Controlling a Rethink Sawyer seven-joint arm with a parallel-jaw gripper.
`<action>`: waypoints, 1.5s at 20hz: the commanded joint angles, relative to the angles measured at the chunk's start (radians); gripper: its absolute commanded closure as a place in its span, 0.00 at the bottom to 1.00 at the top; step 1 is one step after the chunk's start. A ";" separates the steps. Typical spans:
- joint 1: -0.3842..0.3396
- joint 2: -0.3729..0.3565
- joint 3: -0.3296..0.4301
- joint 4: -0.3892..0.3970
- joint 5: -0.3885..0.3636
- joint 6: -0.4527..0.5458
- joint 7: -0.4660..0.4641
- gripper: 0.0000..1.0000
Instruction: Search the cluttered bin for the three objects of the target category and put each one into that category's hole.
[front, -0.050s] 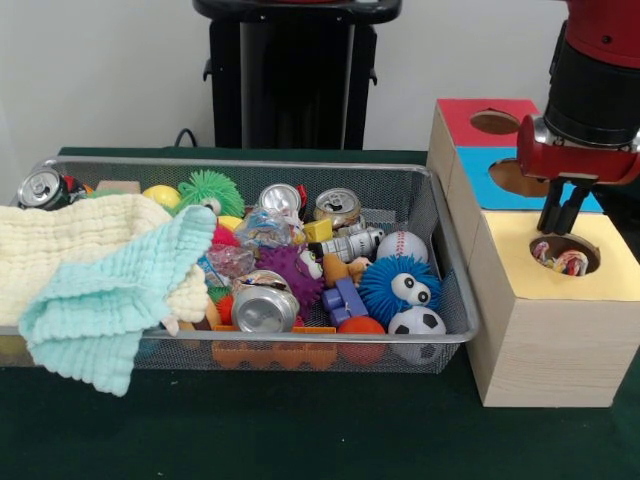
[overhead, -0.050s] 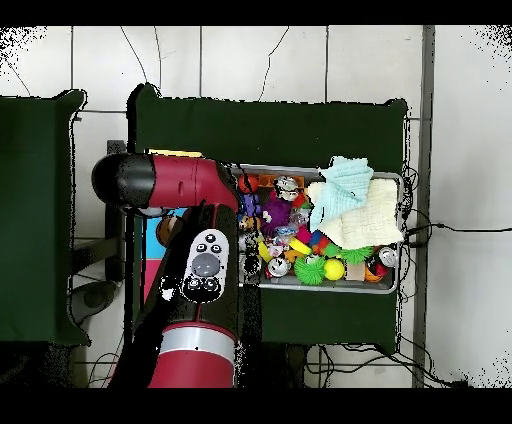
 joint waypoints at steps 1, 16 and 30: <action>-0.032 0.039 0.057 -0.024 -0.012 -0.028 0.141 1.00; -0.028 0.056 0.034 -0.140 -0.013 0.077 0.163 1.00; -0.021 0.158 0.032 -0.091 -0.035 -0.188 0.193 1.00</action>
